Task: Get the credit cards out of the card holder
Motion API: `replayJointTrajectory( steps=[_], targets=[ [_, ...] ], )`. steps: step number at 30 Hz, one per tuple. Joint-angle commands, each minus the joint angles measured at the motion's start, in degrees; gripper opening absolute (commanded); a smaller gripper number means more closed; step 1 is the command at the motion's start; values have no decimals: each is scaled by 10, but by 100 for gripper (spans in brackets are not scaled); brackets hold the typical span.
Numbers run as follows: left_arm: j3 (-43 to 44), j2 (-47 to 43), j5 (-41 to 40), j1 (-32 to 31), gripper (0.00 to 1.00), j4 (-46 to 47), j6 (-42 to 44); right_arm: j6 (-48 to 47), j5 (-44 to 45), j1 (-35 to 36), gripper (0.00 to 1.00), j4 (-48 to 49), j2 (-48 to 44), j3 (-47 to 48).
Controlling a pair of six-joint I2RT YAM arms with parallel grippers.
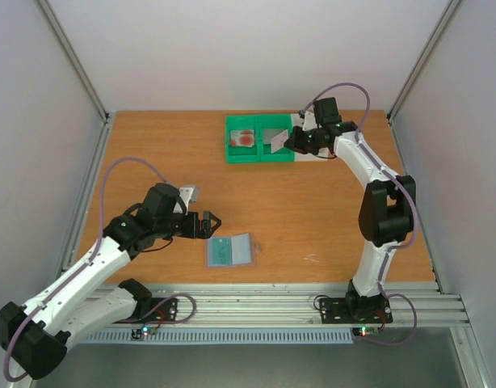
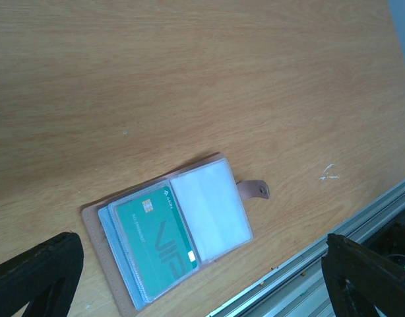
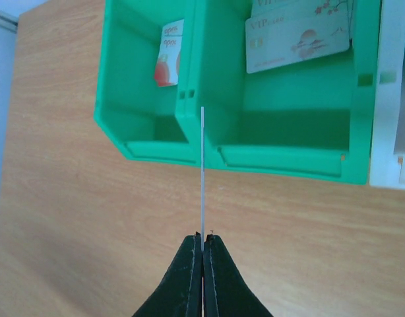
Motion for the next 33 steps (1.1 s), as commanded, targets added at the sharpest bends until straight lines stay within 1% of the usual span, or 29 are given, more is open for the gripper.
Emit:
replayJointTrajectory(
  steps=[1,4,7,12,24,33],
  targets=[
    [7,-15,1,1,99,8,-2,-10,26,-3,1,-27,46,71],
    [4,-19,-4,1,99,12,-15,-15,47,-3,1,-50,90,115],
    [6,-17,-7,1,99,13,-32,-19,57,-3,1,-49,116,140],
    [8,-11,-7,2,99,13,-35,-17,35,-3,1,-74,172,213],
    [15,13,-19,2,99,16,-26,-2,19,-3,1,-125,301,377],
    [28,35,-20,1,99,20,-18,9,6,-3,2,-134,347,425]
  ],
)
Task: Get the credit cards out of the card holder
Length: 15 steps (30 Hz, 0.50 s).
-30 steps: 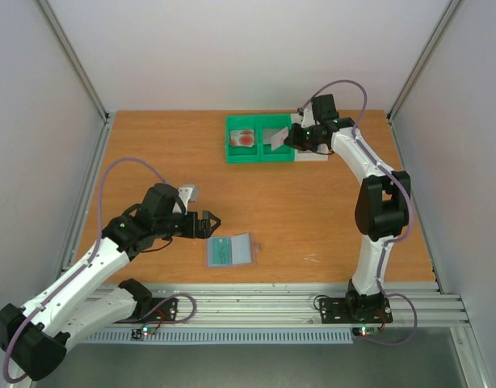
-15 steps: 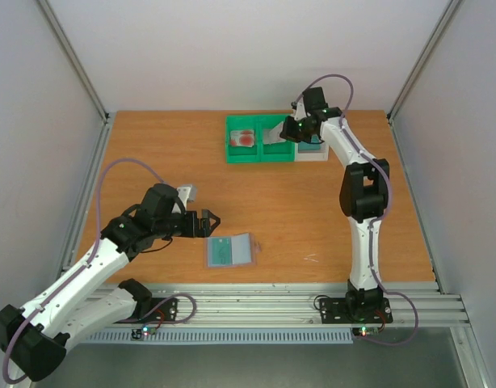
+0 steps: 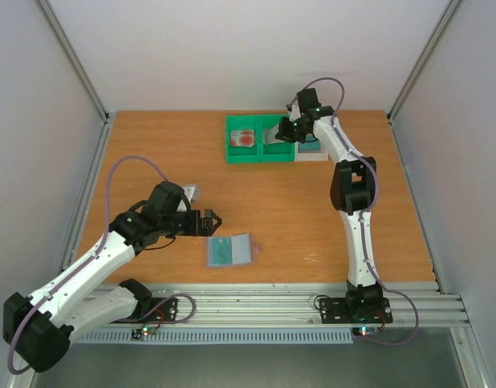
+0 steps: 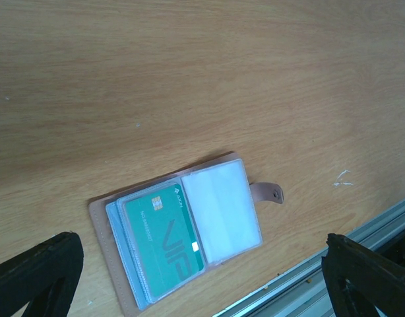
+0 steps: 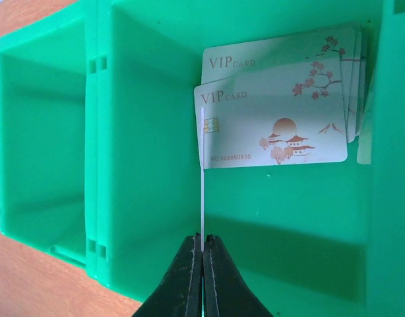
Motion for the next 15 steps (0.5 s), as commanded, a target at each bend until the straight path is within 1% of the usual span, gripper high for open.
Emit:
replayJointTrajectory(
  steps=[1,9,15],
  targets=[
    [28,10,-8,2,99,19,10,5,-10,-2,2,-21,23,44],
    [22,9,-17,2,99,20,12,11,-5,-2,4,-73,86,137],
    [16,1,-19,1,99,22,5,27,-9,-2,6,-58,97,139]
  ],
)
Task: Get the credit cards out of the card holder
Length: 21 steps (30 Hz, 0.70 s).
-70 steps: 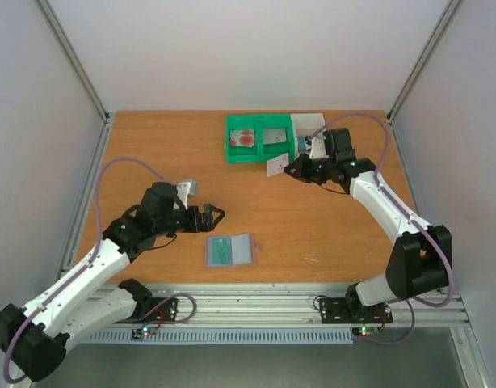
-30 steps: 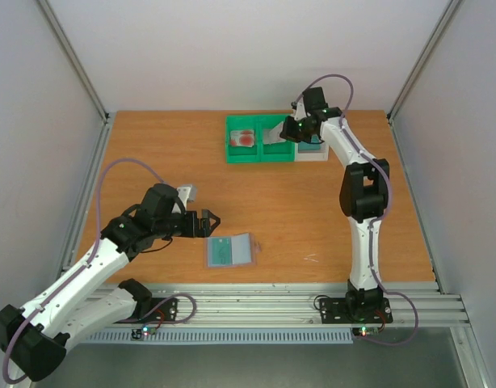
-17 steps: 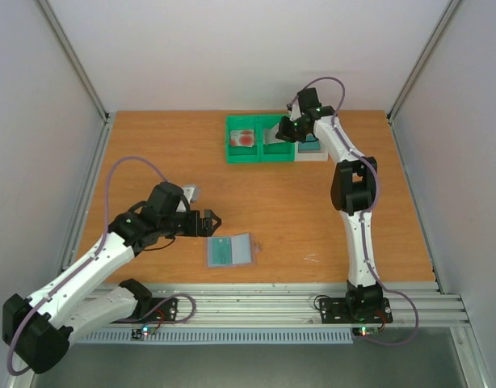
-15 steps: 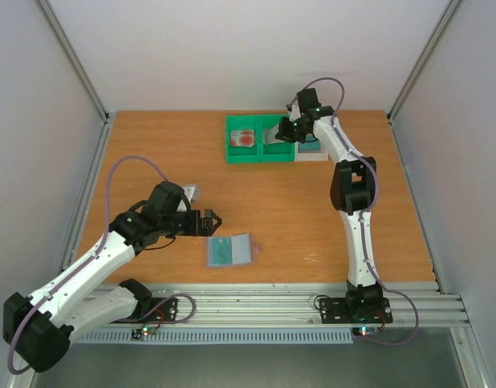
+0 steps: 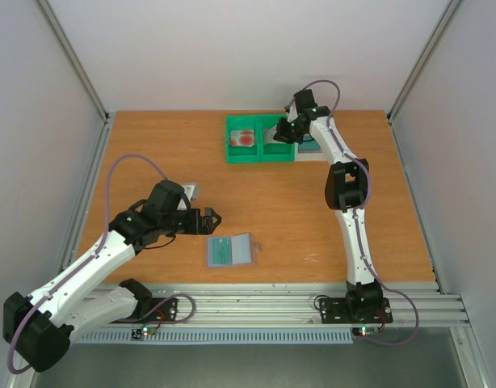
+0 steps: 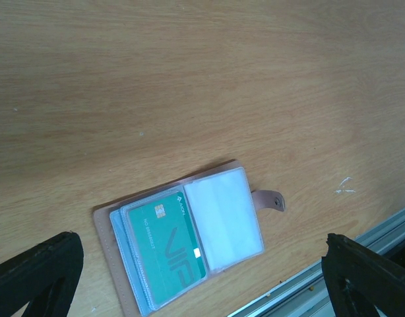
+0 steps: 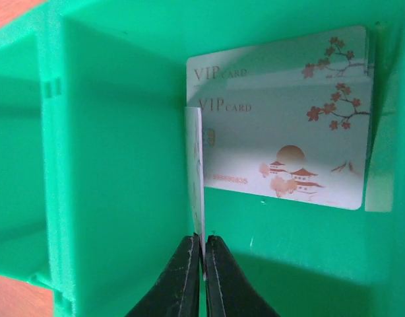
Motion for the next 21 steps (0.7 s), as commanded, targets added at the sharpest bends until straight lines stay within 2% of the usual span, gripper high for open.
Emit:
replayJointTrajectory(
  steps=[1,14,21],
  targets=[
    [6,-7,-7,1,99,22,0,18,0,-2,7,-8,12,19],
    [6,3,-1,1,99,29,-4,49,40,-4,18,-3,1,19],
    [4,5,1,2,99,30,-3,56,57,-4,31,-36,-29,28]
  ],
)
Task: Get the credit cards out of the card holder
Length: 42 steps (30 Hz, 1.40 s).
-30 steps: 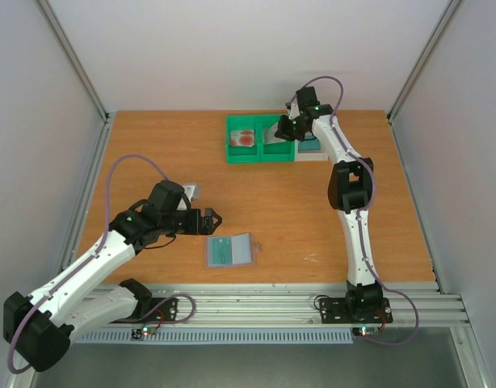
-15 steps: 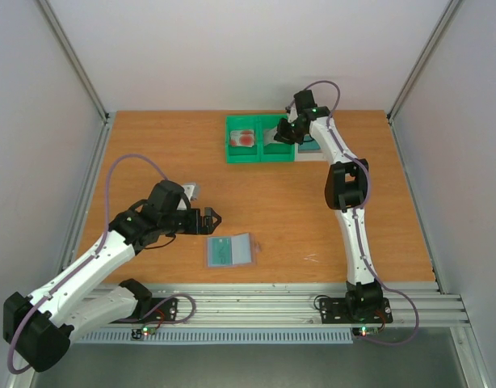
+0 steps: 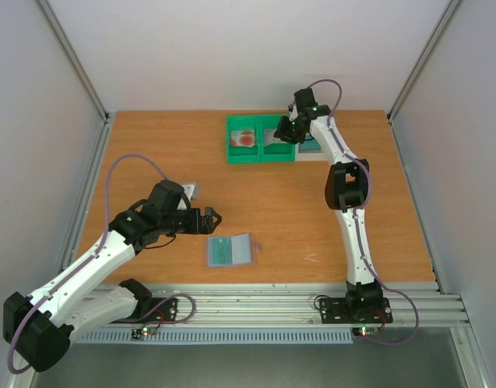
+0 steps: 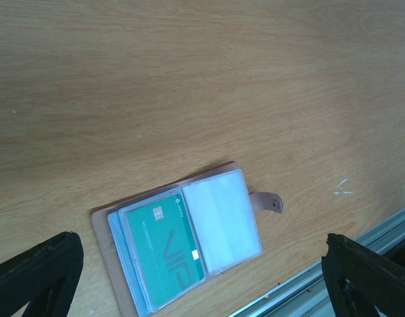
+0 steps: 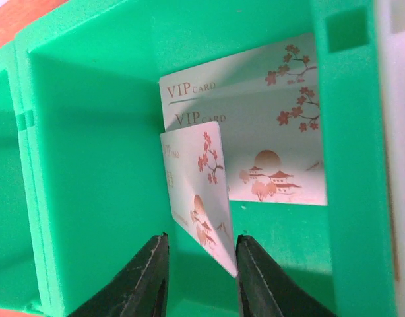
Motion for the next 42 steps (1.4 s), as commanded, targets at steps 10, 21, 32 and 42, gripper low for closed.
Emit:
replayJointTrajectory(
  steps=[10,21,32,42],
  targets=[
    [-6,39,20,1,99,27,-9,33,33,5,39,-94,-105,-17],
    [-43,58,36,1,91,37,-22,50,12,54,40,6,-317,-330],
    [-75,102,51,1,84,92,-39,62,-13,88,39,88,-527,-616],
    [-106,144,59,2,70,154,-55,100,-27,177,36,154,-632,-779]
  ],
)
